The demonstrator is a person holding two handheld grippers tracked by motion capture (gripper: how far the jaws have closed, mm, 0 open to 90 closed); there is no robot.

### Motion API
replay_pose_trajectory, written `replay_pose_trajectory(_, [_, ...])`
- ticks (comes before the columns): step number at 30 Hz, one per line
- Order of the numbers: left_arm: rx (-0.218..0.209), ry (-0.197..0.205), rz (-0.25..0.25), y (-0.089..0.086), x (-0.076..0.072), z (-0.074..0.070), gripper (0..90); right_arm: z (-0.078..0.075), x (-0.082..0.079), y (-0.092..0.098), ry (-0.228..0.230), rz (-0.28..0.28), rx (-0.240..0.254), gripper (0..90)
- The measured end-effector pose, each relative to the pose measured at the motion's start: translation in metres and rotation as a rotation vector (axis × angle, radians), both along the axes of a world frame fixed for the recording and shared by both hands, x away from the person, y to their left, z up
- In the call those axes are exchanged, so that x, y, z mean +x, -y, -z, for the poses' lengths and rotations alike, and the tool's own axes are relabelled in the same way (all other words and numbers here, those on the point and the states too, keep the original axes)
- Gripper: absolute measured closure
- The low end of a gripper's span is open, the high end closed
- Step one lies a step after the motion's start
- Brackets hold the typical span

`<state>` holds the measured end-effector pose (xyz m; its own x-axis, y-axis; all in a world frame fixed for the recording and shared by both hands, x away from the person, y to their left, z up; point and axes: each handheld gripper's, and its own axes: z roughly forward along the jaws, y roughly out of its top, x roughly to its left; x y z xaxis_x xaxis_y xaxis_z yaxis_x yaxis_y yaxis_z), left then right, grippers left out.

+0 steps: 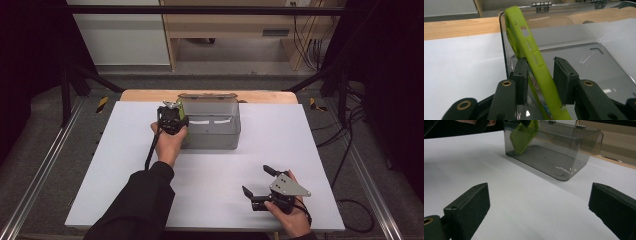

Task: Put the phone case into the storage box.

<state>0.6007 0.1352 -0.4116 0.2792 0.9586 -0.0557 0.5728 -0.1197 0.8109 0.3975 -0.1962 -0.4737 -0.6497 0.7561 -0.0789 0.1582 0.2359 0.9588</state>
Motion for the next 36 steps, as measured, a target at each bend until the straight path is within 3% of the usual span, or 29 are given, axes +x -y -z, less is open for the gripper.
replay_pose_trajectory(11, [0.014, 0.019, 0.008, 0.001, -0.001, 0.000, 60.0, 0.000, 0.000, 0.000, -0.003, 0.001, 0.002, 3.7])
replay_pose_trajectory(23, [0.009, 0.125, 0.064, 0.006, -0.009, -0.009, 50.0, 0.000, 0.000, 0.001, -0.003, 0.003, 0.001, 3.7])
replay_pose_trajectory(36, [-0.009, 0.174, 0.154, 0.015, -0.015, -0.012, 32.6, 0.000, 0.000, 0.001, 0.004, 0.000, -0.004, 3.7])
